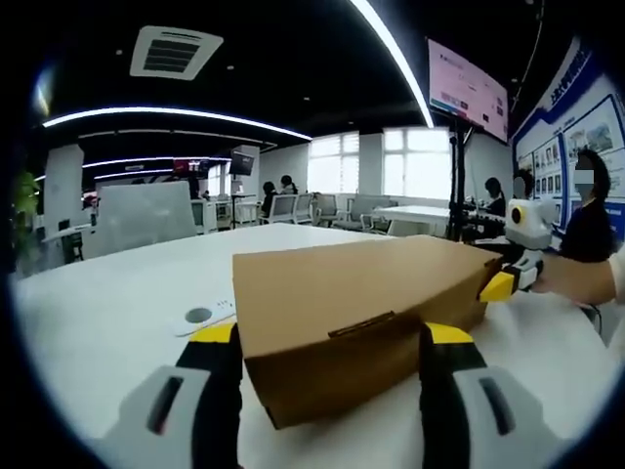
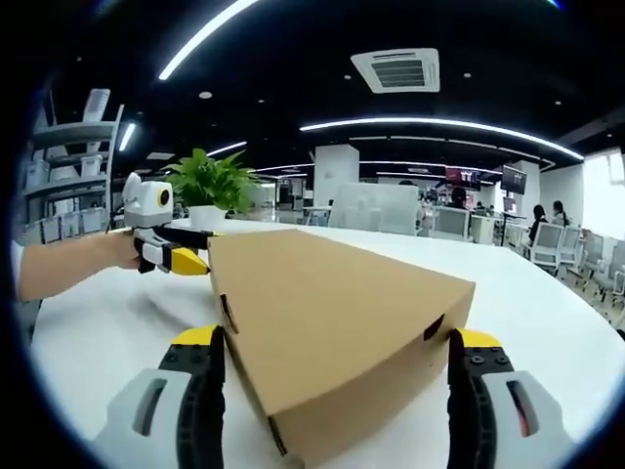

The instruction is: Operate the shoe box by opening the lid, removing the specified soft item, and placing it in the target area until the item is outside and the box remains undamaged.

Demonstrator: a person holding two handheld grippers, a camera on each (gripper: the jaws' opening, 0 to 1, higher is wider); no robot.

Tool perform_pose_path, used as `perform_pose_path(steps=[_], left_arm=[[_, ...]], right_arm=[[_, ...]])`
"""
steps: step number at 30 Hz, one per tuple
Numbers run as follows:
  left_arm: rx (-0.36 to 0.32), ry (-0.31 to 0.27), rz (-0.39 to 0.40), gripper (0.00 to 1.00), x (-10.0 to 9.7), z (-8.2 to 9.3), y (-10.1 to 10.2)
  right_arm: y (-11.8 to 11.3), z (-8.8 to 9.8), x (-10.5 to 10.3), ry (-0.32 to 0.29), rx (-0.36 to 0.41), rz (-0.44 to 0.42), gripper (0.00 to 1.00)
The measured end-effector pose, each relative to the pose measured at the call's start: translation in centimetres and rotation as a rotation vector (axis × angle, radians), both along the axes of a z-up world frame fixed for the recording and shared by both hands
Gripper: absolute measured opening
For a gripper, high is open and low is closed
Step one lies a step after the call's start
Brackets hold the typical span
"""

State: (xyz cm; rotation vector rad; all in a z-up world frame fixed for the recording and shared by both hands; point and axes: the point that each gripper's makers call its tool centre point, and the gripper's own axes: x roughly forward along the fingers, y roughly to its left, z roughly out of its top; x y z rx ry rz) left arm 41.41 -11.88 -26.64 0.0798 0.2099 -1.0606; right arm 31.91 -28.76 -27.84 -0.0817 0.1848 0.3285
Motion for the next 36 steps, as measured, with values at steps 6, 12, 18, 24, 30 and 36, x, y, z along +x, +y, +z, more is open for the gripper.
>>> perform_pose_path(steps=[6,12,18,24,30,36], left_arm=[[-0.043,-0.026,0.007,0.75,-0.2,-0.2,0.2],[-0.05,-0.033,0.023,0.75,-0.5,-0.1,0.1],[-0.008,-0.011,0.045,0.75,-1.9,-0.1,-0.4],[0.007,-0.005,0.074,0.75,-2.5,-0.2,-0.1],[0.032,0.007,0.116,0.75,-2.9,-0.1,0.4],[0.023,-0.011,0.14,0.75,-3.4,-0.2,0.6]], right_arm=[[-0.1,-0.1,0.1,0.039,-0.02,0.002,0.97],[-0.4,-0.2,0.1,0.004,-0.01,0.019,0.96],[-0.6,-0.2,0.3,0.009,-0.013,0.04,0.96],[-0.5,-0.2,0.0,0.032,-0.029,0.063,0.95],[-0.5,-0.8,-0.4,0.025,-0.106,0.093,0.93],[-0.5,-0.6,-0.2,0.028,-0.089,0.095,0.95]])
